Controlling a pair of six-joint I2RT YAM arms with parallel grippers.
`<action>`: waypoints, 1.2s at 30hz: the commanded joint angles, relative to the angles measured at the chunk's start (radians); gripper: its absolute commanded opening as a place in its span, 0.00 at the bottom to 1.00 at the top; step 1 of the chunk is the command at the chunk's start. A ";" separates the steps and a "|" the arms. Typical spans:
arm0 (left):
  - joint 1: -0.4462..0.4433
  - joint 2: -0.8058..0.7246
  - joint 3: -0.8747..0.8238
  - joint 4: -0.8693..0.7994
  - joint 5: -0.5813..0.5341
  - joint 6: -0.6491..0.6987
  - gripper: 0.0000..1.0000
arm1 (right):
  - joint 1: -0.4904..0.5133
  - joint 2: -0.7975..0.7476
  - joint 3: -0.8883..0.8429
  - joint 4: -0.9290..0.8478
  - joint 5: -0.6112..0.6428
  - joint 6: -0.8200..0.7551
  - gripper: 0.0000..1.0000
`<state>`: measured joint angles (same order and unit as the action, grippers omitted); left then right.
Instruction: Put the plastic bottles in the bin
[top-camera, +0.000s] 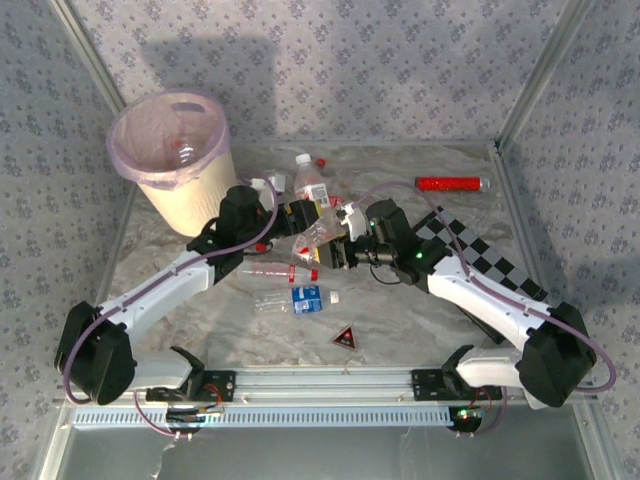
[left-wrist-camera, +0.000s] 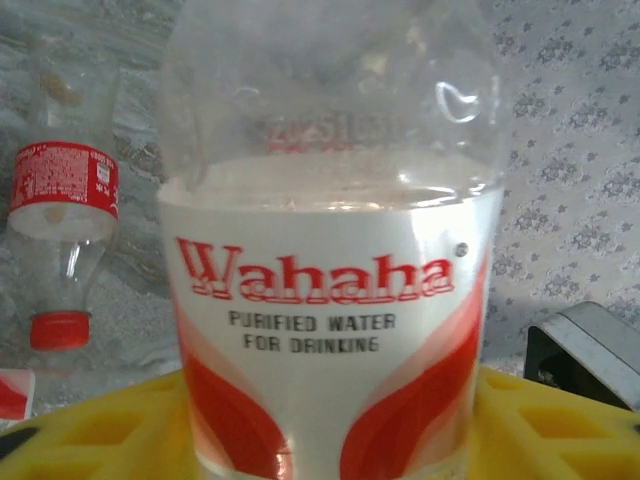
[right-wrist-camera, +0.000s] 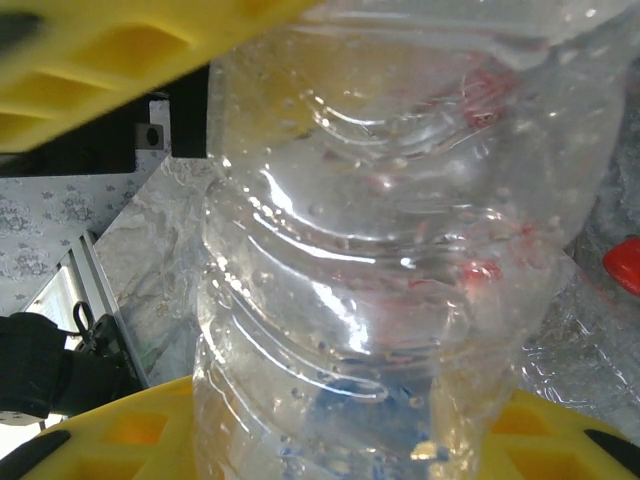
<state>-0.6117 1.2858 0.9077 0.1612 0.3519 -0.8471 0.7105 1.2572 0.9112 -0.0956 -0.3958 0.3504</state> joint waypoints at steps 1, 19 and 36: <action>-0.004 0.009 0.034 0.035 0.019 -0.001 0.53 | 0.006 0.004 0.009 0.032 -0.002 -0.008 0.33; 0.274 0.045 0.534 -0.439 -0.021 0.348 0.27 | -0.066 -0.179 -0.005 -0.237 0.169 -0.110 1.00; 0.674 0.460 1.262 -1.054 -0.263 0.723 0.00 | -0.106 -0.365 -0.061 -0.444 0.329 -0.113 1.00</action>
<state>0.0483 1.6836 2.0903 -0.6998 0.1307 -0.2352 0.6098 0.9222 0.8661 -0.4870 -0.1139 0.2565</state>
